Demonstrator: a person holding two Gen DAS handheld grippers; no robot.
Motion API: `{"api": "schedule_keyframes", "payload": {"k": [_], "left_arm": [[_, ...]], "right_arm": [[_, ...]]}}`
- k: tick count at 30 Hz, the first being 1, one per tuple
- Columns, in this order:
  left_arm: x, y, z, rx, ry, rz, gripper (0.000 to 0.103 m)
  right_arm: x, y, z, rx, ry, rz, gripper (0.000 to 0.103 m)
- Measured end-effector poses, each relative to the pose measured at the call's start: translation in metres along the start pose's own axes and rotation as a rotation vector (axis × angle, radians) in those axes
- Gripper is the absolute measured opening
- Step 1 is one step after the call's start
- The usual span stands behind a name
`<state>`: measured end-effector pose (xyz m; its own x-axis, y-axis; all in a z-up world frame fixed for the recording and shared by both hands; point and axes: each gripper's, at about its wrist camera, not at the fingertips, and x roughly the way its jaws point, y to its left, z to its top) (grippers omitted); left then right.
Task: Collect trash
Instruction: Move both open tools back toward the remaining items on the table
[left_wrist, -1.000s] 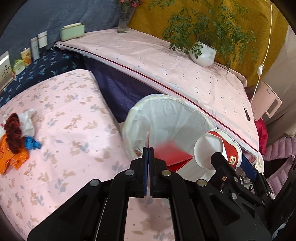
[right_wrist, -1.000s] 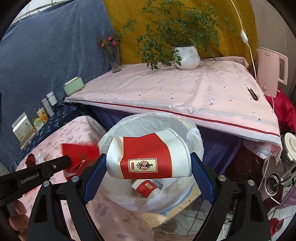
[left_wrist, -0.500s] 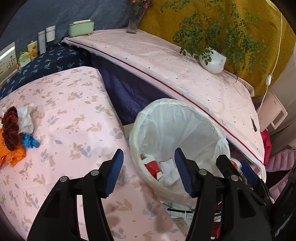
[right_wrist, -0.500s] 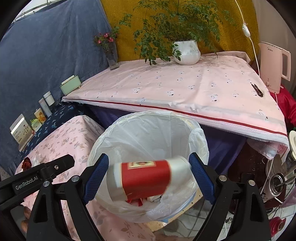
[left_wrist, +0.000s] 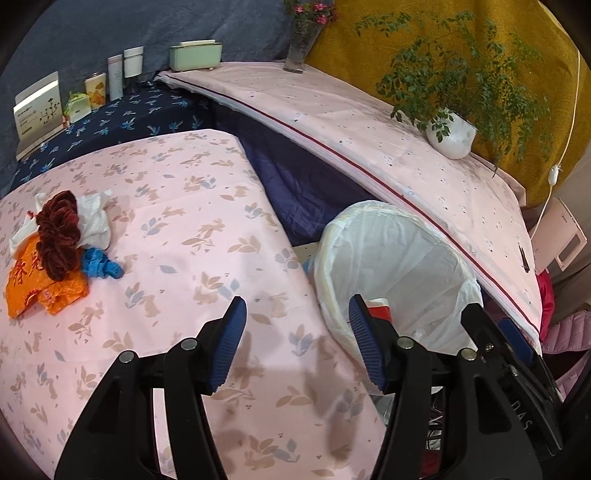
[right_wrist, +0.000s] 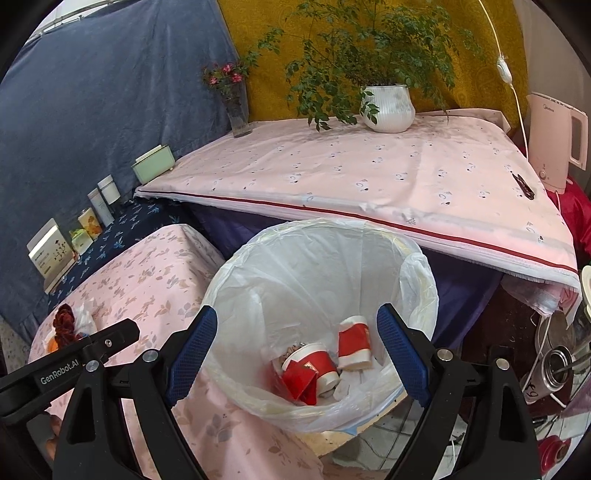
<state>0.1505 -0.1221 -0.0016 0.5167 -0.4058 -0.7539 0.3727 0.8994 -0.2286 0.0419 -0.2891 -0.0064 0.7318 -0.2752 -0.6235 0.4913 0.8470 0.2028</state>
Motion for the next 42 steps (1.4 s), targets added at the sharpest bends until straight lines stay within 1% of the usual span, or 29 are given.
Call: {"api": "schedule_keyframes", "payload": {"k": [5,12,15,22,27,29,30,36,42], "left_arm": [[-0.010,0.018,-0.003,-0.031,-0.016,0.019,0.060],[-0.023,0.046,-0.007,-0.081,-0.027,0.039,0.063],[-0.029,0.057,-0.008,-0.099,-0.038,0.052,0.068],[-0.040,0.080,-0.012,-0.129,-0.052,0.072,0.070],[-0.046,0.099,-0.017,-0.161,-0.065,0.096,0.076],[-0.049,0.108,-0.020,-0.182,-0.070,0.110,0.083],[-0.050,0.113,-0.021,-0.195,-0.074,0.116,0.083],[-0.056,0.144,-0.026,-0.252,-0.079,0.139,0.084],[-0.061,0.169,-0.030,-0.284,-0.080,0.175,0.084]], "right_arm": [[-0.005,0.016,-0.002,-0.027,-0.001,0.017,0.085],[-0.011,0.042,-0.007,-0.068,0.000,0.044,0.085],[-0.013,0.055,-0.010,-0.087,0.002,0.055,0.085],[-0.017,0.083,-0.016,-0.137,0.007,0.077,0.085],[-0.020,0.102,-0.021,-0.168,0.011,0.096,0.085],[-0.021,0.110,-0.022,-0.180,0.011,0.105,0.085],[-0.022,0.114,-0.023,-0.185,0.012,0.109,0.085],[-0.022,0.139,-0.028,-0.224,0.018,0.130,0.085],[-0.019,0.163,-0.035,-0.263,0.031,0.152,0.085]]}}
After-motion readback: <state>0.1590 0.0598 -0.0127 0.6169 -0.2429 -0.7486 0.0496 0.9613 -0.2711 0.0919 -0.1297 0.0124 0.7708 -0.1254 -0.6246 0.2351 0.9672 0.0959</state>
